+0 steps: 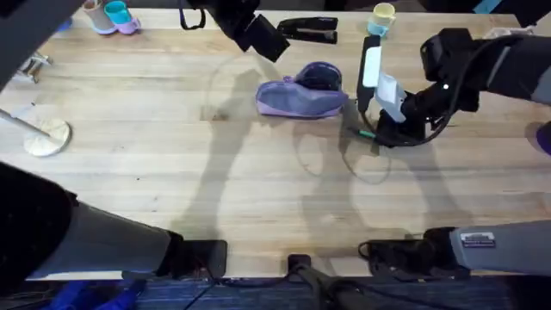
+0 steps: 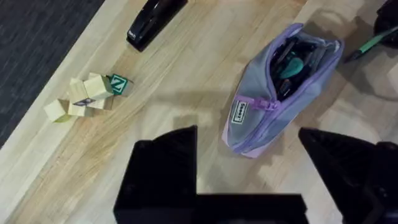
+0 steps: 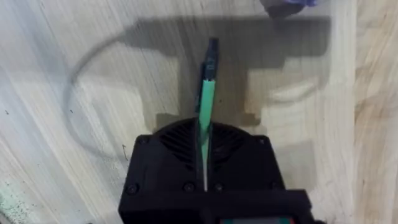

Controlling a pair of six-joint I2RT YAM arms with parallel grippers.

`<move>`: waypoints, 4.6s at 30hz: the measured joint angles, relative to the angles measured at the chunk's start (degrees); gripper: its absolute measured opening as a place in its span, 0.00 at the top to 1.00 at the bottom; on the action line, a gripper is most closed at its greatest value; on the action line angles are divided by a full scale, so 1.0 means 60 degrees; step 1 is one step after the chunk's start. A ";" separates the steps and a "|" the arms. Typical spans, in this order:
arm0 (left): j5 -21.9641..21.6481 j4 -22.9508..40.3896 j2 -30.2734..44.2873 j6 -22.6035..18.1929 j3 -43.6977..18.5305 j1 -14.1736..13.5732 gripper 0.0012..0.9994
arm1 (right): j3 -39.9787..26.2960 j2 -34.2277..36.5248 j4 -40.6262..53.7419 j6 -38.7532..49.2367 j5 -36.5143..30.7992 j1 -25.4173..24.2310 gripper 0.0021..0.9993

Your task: Unzip the bag, pick up the pens from the table one at a time and place them inside, then zip the bag closed.

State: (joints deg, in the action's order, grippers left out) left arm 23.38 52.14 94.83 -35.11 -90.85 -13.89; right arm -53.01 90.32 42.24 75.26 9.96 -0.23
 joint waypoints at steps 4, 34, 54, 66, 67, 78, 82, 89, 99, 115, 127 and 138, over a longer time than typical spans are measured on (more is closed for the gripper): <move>0.0000 0.0077 0.0000 0.0000 0.0000 0.0000 0.01 | 0.0030 -0.0041 -0.0081 0.0000 0.0000 0.0000 0.97; 0.0159 0.1474 0.0000 -0.1200 0.0000 0.0302 0.01 | -0.2592 -0.1792 0.1277 -0.0751 0.0765 0.0557 0.97; 0.2083 0.2461 0.0000 -0.3880 0.0000 0.2357 0.01 | -0.3089 0.0565 -0.0868 -0.0043 -0.0127 0.2236 0.97; 0.2222 0.2715 0.0000 -0.3912 0.0000 0.2357 0.01 | -0.3172 0.1868 -0.2451 0.0182 -0.0536 0.3658 0.97; 0.2223 0.2715 0.0000 -0.3912 0.0000 0.2357 0.01 | -0.3180 0.1947 -0.2667 0.0182 -0.0521 0.3820 0.97; 0.2249 0.2886 0.0000 -0.3916 0.0000 0.2357 0.01 | -0.3180 0.2076 -0.3184 0.0215 -0.0510 0.4295 0.97; 0.2251 0.2882 0.0000 -0.3916 0.0000 0.2357 0.01 | -0.3180 0.2076 -0.3195 0.0183 -0.0484 0.4295 0.79; 0.2251 0.2882 0.0000 -0.3916 0.0000 0.2357 0.01 | -0.3224 0.2073 -0.3115 0.0135 -0.0481 0.4284 0.01; 0.2251 0.2849 0.0000 -0.3916 0.0000 0.2357 0.01 | -0.3228 0.2073 -0.3079 0.0135 -0.0474 0.4284 0.01; 0.1655 0.2631 0.0000 -0.3916 0.0000 0.2357 0.01 | -0.3228 0.0004 -0.2949 -0.3568 -0.0220 0.4198 0.00; 0.1679 0.2199 0.0137 -0.4059 0.0000 0.2357 0.01 | -0.3228 -0.0894 -0.1211 -0.7311 -0.0168 0.4025 0.00; 0.3542 0.2194 0.1368 -0.5765 0.0000 0.2847 0.01 | -0.3228 -0.1581 -0.0058 -1.0186 -0.0074 0.4025 0.00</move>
State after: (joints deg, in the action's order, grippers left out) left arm 44.63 65.30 103.04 -69.70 -90.85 3.19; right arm -72.38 80.84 41.90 14.15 9.51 23.92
